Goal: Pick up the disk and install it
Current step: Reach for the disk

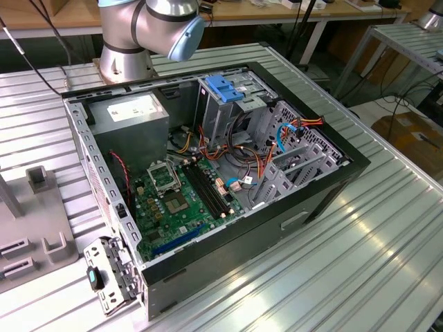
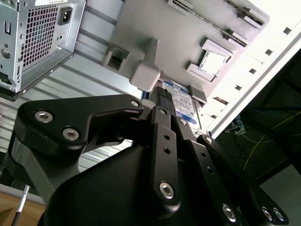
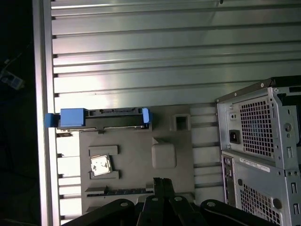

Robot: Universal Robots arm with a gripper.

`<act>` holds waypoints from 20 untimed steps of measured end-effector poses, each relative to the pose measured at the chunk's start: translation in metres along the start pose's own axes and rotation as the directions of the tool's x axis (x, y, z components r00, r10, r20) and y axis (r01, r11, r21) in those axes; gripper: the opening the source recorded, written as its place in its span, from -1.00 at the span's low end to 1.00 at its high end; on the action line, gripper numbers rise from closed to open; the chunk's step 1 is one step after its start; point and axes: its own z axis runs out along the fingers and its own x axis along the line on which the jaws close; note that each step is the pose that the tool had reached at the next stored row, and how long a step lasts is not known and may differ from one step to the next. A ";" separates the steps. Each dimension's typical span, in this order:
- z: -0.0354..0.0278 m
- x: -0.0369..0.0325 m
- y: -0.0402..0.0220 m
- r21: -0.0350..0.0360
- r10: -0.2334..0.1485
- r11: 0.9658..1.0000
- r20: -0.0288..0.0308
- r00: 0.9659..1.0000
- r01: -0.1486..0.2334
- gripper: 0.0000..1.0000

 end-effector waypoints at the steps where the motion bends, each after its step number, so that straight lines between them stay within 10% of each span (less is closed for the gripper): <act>1: 0.0000 0.0002 0.0000 0.000 0.000 1.000 0.000 1.000 0.000 -0.79; 20: -0.0002 0.0097 -0.0007 0.000 0.000 1.000 0.000 1.000 0.000 -0.79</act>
